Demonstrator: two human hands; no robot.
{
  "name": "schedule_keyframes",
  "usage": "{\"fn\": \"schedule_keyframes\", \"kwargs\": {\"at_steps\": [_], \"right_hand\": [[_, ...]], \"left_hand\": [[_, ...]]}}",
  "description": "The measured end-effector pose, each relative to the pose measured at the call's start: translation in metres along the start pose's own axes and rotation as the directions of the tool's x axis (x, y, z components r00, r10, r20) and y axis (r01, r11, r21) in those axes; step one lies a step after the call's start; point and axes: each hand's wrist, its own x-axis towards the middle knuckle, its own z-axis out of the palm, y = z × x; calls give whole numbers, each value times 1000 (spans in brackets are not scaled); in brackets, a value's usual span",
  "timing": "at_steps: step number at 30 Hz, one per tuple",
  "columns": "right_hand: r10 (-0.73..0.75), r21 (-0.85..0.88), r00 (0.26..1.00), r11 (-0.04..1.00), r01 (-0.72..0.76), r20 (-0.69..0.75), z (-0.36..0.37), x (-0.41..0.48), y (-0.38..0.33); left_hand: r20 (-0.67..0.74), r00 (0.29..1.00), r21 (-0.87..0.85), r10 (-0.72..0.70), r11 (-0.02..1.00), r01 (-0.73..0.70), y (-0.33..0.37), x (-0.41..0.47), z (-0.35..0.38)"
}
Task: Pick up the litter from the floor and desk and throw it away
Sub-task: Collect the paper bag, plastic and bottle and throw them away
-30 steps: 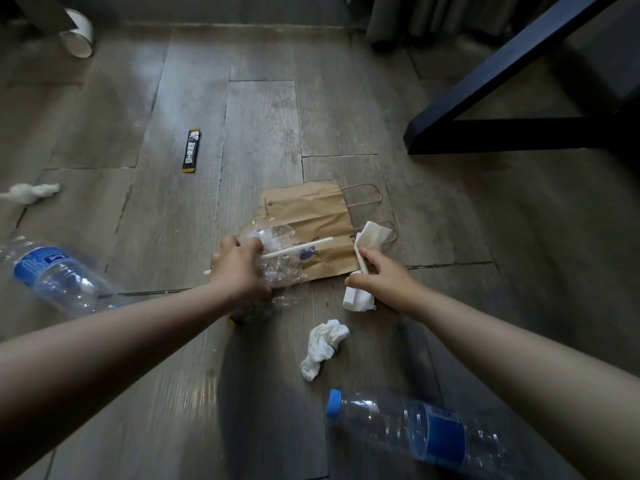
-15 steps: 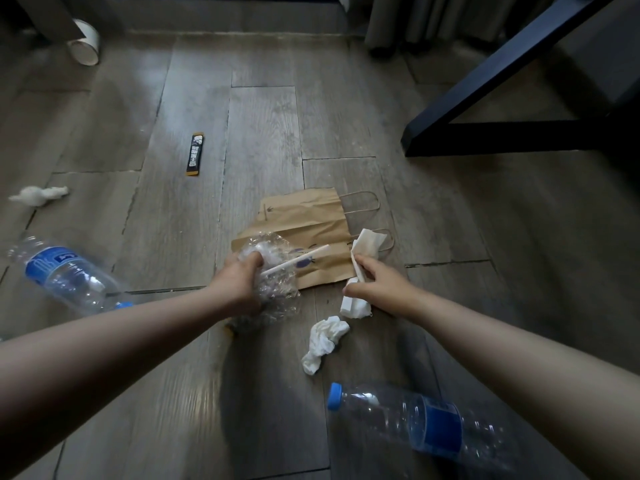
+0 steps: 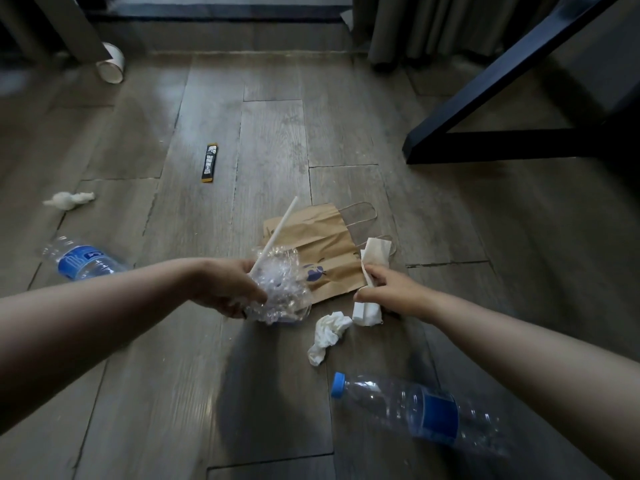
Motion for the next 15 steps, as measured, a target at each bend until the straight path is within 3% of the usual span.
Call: {"fn": "schedule_keyframes", "kwargs": {"at_steps": [4,9,12,15], "right_hand": [[-3,-23,1000,1000,3,23,4,-5,-2],[8,-134,1000,991,-5,22,9,-5,-1],[4,-130,1000,991,-1,26,10,-3,-1],[1,-123,1000,992,0,10,10,0,2]], "left_hand": [[-231,972,-171,42,982,-83,1,-3,-1],[-466,858,-257,218,894,-367,6,4,11],[-456,845,-242,280,874,-421,14,14,25],[-343,907,-241,246,910,-338,19,28,28]]}}
